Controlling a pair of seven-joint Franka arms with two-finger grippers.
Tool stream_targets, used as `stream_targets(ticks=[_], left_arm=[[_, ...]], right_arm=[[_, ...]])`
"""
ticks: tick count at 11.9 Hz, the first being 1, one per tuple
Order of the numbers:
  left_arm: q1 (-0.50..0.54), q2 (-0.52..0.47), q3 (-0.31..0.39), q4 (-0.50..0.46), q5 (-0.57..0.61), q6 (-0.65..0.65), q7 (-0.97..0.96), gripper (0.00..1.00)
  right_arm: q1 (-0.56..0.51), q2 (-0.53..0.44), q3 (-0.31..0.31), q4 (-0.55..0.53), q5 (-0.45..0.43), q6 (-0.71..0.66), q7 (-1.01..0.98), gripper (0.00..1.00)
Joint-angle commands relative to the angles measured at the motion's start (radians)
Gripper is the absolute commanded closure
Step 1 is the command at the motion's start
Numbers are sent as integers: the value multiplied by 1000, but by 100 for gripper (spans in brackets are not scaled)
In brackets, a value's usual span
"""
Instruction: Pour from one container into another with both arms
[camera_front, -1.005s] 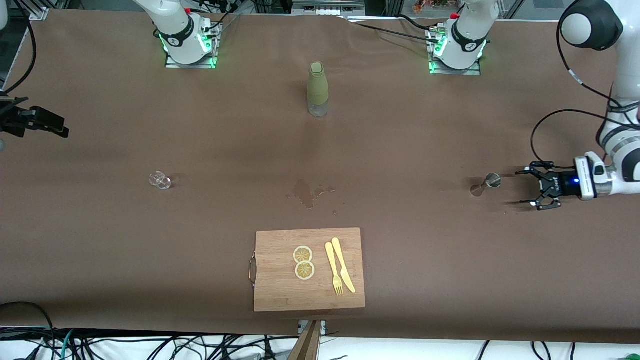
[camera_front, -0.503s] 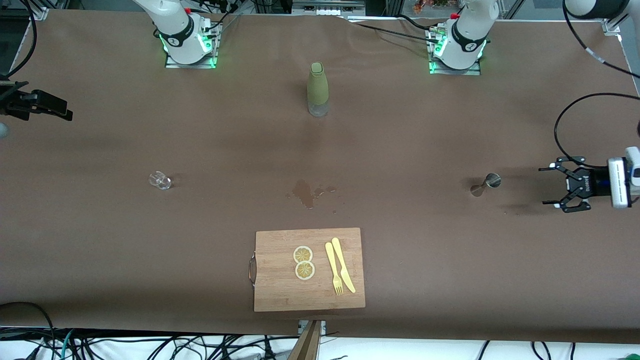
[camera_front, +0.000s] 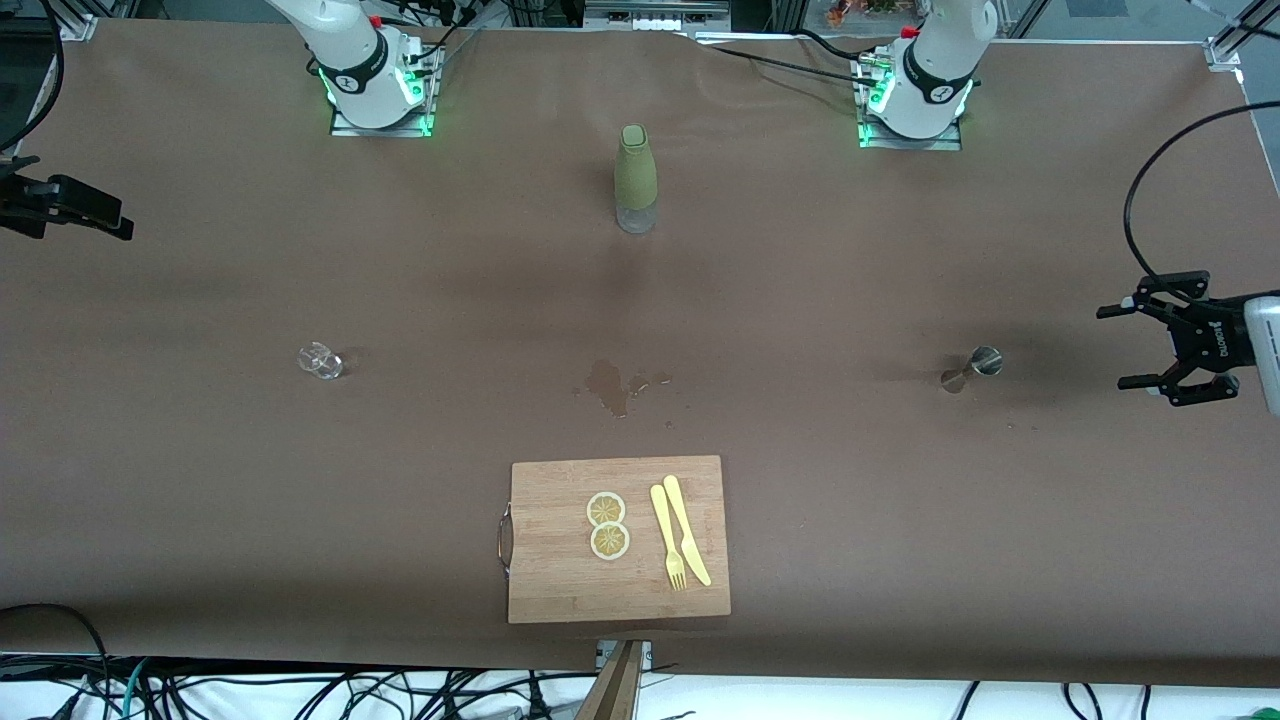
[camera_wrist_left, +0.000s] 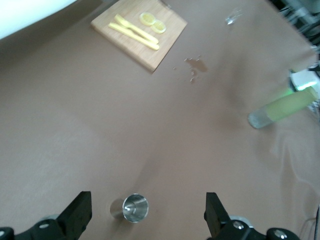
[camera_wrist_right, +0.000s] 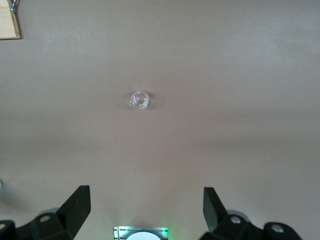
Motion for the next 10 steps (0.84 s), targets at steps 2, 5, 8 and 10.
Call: stream_targets(ticks=[2, 5, 8, 10], left_arm=[[-107, -75, 3, 6, 151, 34, -310, 0], [-179, -131, -3, 35, 268, 29, -554, 0], [-245, -199, -14, 33, 380, 5, -754, 0], [-268, -233, -43, 35, 457, -26, -883, 0]], right_arm=[[-7, 11, 2, 26, 15, -14, -2, 0], [-9, 14, 2, 26, 15, -12, 1, 0], [-6, 14, 7, 26, 14, -12, 10, 0], [-4, 14, 10, 26, 15, -15, 11, 0]])
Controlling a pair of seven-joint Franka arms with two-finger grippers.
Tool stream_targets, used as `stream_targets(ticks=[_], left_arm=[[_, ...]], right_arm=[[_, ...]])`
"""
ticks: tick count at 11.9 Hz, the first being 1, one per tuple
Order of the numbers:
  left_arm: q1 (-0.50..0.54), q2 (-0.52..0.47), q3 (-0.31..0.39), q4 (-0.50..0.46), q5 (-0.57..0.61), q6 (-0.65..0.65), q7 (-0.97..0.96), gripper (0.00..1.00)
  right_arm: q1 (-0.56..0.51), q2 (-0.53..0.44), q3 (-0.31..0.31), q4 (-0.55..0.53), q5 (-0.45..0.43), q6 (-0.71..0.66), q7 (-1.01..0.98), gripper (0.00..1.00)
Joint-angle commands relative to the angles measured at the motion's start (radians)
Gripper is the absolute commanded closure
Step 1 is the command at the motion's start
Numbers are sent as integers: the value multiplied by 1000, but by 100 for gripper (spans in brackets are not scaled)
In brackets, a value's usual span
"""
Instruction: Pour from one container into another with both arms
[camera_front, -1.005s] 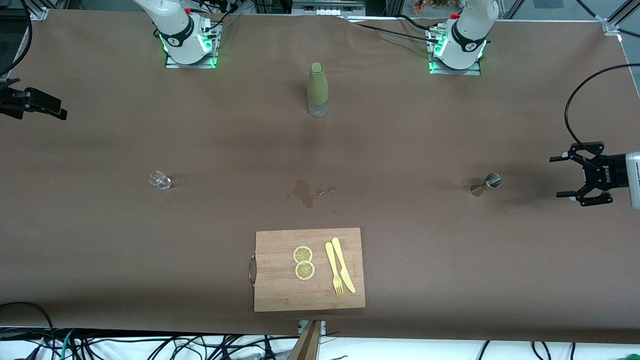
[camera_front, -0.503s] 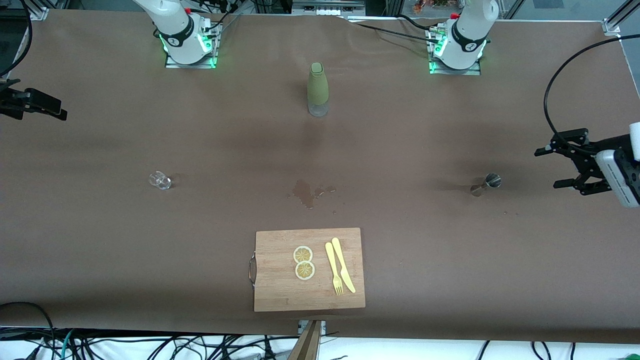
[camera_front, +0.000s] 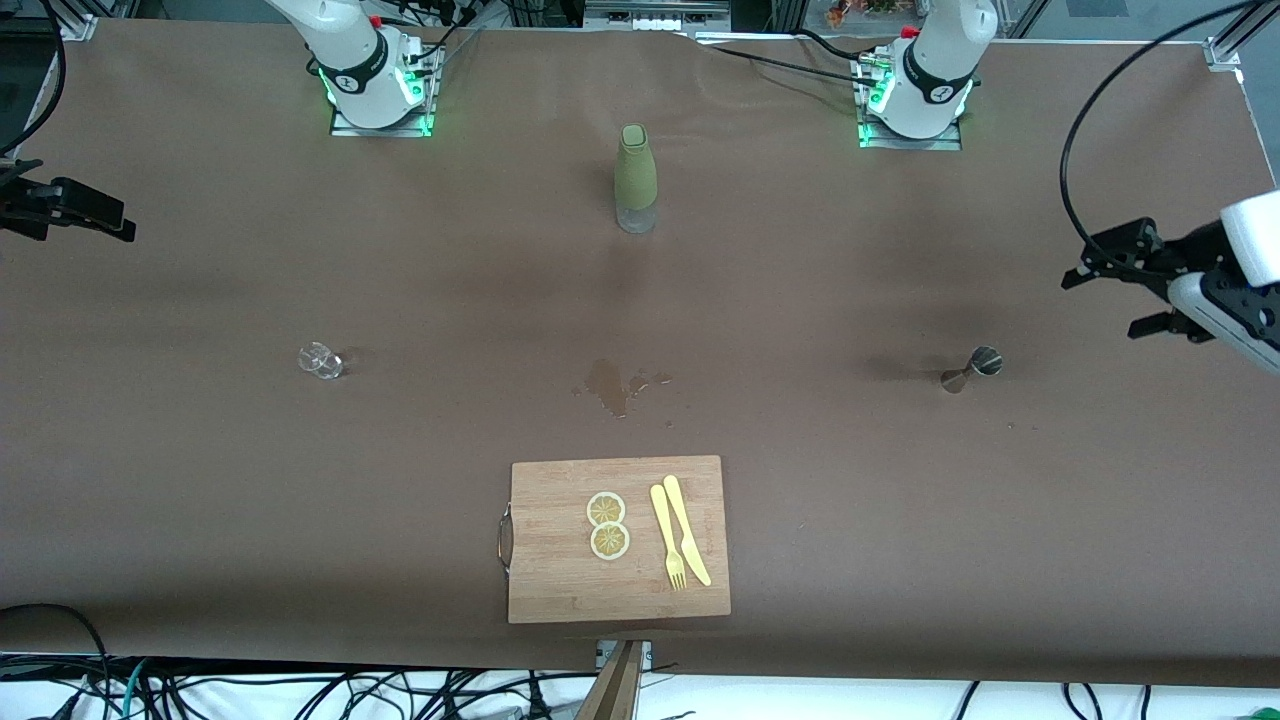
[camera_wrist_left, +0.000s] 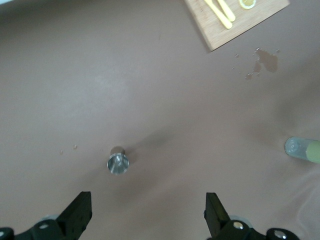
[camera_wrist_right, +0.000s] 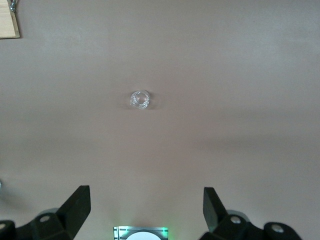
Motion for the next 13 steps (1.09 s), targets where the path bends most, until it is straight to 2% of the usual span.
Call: stream_targets(ticks=[1, 3, 5, 9, 13], left_arm=[[-24, -46, -26, 0, 100, -43, -160, 0], [-27, -79, -72, 3, 183, -65, -288, 0], [-27, -92, -87, 5, 200, -108, -395, 0], [-13, -123, -102, 14, 229, -125, -416, 0], [-11, -120, -76, 20, 225, -146, -414, 0]], right_arm=[[-5, 10, 6, 26, 15, -11, 10, 0], [-8, 11, 6, 26, 16, -11, 10, 0], [-8, 13, 4, 26, 23, -12, 5, 0], [-8, 13, 4, 26, 26, -12, -4, 0], [-8, 13, 4, 23, 26, -11, -4, 0]])
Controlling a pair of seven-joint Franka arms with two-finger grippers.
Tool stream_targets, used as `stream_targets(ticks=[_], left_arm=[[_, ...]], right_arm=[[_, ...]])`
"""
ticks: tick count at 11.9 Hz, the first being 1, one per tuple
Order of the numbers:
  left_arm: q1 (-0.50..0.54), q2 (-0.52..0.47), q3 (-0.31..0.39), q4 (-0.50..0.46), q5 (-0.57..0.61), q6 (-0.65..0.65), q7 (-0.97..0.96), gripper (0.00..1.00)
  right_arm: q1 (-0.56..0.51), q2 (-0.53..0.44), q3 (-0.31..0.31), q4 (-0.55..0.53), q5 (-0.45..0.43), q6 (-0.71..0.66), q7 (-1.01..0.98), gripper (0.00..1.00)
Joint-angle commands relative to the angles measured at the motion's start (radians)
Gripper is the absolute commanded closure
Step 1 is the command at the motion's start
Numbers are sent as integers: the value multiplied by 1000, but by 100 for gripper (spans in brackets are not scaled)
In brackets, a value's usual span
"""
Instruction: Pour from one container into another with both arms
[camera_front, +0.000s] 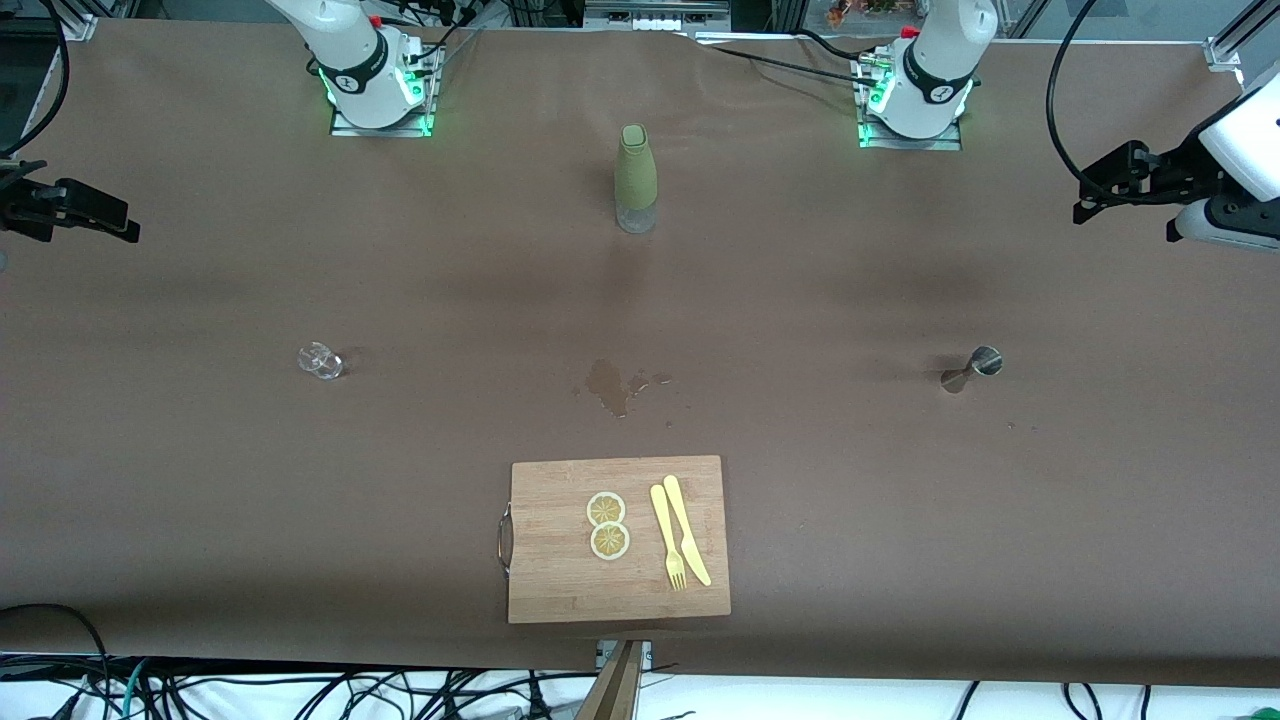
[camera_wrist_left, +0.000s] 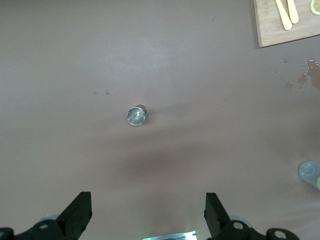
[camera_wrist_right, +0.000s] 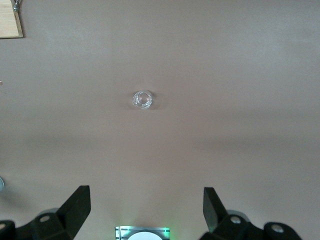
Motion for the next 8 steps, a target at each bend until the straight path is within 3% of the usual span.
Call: stream_targets(ticks=[1, 5, 8], left_arm=[[17, 3, 7, 19, 25, -24, -7, 0], [60, -11, -30, -35, 28, 8, -8, 0], [92, -85, -68, -179, 31, 110, -11, 0]], right_arm=[[-8, 10, 3, 23, 18, -11, -4, 0], [-8, 10, 3, 21, 18, -11, -5, 0], [-8, 10, 3, 19, 18, -11, -5, 0]])
